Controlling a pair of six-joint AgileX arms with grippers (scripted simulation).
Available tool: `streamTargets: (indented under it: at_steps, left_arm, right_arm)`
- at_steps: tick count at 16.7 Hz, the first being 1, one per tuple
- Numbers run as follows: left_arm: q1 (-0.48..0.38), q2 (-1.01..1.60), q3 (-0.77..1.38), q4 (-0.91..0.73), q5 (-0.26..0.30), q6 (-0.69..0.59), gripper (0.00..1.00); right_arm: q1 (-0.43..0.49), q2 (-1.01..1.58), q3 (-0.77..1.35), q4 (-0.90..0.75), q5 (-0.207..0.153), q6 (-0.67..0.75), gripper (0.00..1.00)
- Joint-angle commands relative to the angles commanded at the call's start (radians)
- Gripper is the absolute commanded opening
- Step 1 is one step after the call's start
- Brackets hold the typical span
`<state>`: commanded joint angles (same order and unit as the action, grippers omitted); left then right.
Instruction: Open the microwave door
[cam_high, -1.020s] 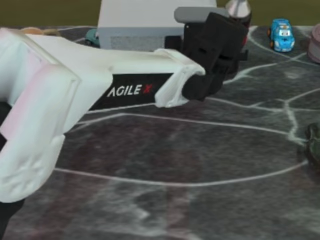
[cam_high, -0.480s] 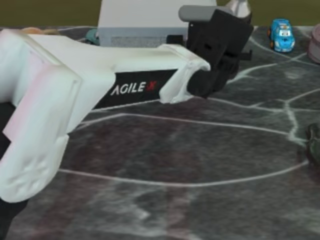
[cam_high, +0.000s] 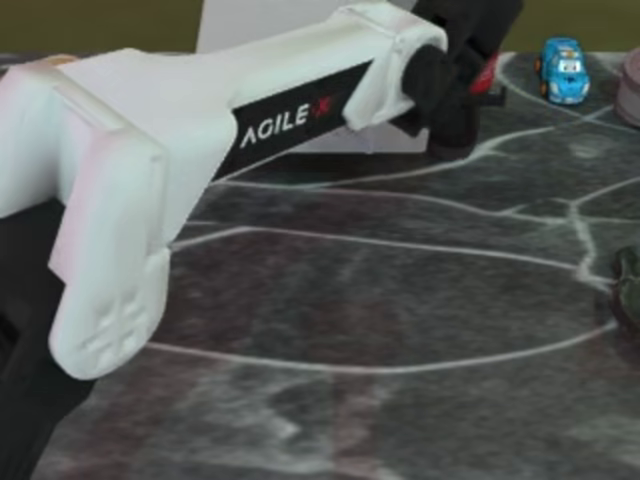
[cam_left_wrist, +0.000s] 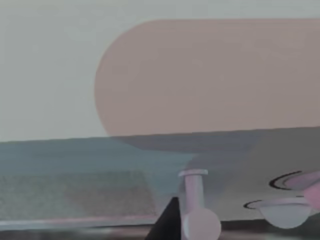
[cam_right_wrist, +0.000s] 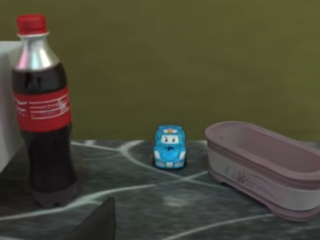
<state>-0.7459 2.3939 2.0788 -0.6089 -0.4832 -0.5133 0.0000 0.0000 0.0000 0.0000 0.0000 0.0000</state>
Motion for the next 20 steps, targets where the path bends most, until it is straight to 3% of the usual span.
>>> streamTargets:
  at_steps: [4, 7, 20]
  left_arm:
    - [0.031, 0.048, 0.202, -0.307, 0.091, -0.069, 0.00]
    - [0.048, 0.070, 0.297, -0.438, 0.141, -0.104, 0.00]
    - [0.054, 0.077, 0.326, -0.473, 0.156, -0.114, 0.00]
  right_arm:
    - [0.000, 0.000, 0.000, 0.000, 0.000, 0.000, 1.00]
    - [0.000, 0.000, 0.000, 0.000, 0.000, 0.000, 1.00]
    - [0.000, 0.000, 0.000, 0.000, 0.000, 0.000, 1.00]
